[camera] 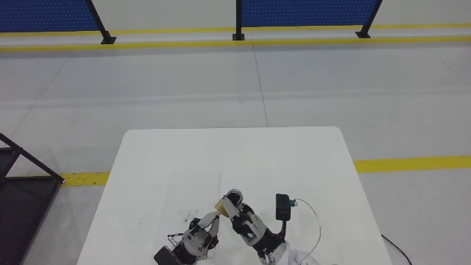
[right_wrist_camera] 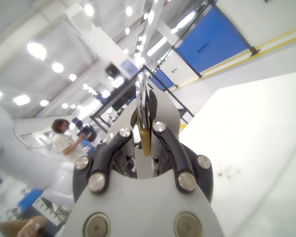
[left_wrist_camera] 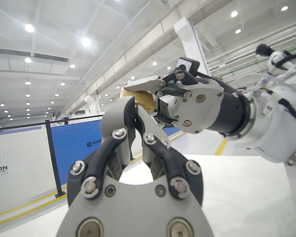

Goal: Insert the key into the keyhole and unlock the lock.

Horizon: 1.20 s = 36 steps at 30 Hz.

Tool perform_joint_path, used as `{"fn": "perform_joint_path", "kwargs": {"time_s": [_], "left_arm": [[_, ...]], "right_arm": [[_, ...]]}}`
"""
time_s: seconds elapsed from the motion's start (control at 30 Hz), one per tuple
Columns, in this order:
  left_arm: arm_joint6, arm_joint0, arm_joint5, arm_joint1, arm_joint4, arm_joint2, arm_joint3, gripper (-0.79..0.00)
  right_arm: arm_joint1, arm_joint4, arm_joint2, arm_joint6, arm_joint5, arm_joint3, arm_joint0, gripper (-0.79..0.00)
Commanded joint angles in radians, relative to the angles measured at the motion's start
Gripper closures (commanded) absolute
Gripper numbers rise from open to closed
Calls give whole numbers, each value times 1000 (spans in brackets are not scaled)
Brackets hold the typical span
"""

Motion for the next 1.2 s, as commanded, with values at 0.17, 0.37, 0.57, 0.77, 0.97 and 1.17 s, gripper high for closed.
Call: {"fn": "perform_joint_path", "kwargs": {"time_s": [0.17, 0.37, 0.57, 0.77, 0.97, 1.17], "left_arm": [[17, 15, -44, -1, -36, -7, -25, -329], [27, 30, -123, 0, -77, -13, -54, -785], [17, 104, -321, 28, -165, -74, -136, -785], [-166, 259, -544, 95, -333, -230, -347, -785], [-472, 442, -850, 159, -680, -437, -542, -785], [-725, 533, -1060, 188, -985, -539, -541, -785]], "right_arm": [[0, 3, 2, -3, 2, 0, 2, 0], [-1, 14, 13, -45, 7, -2, 0, 0], [-3, 8, 29, -68, 55, 15, 5, 0], [-9, 37, 6, 47, 113, 56, 46, 0], [-24, 54, -67, 253, 194, 127, 120, 0], [-54, 15, -165, 398, 323, 235, 214, 0]]}}
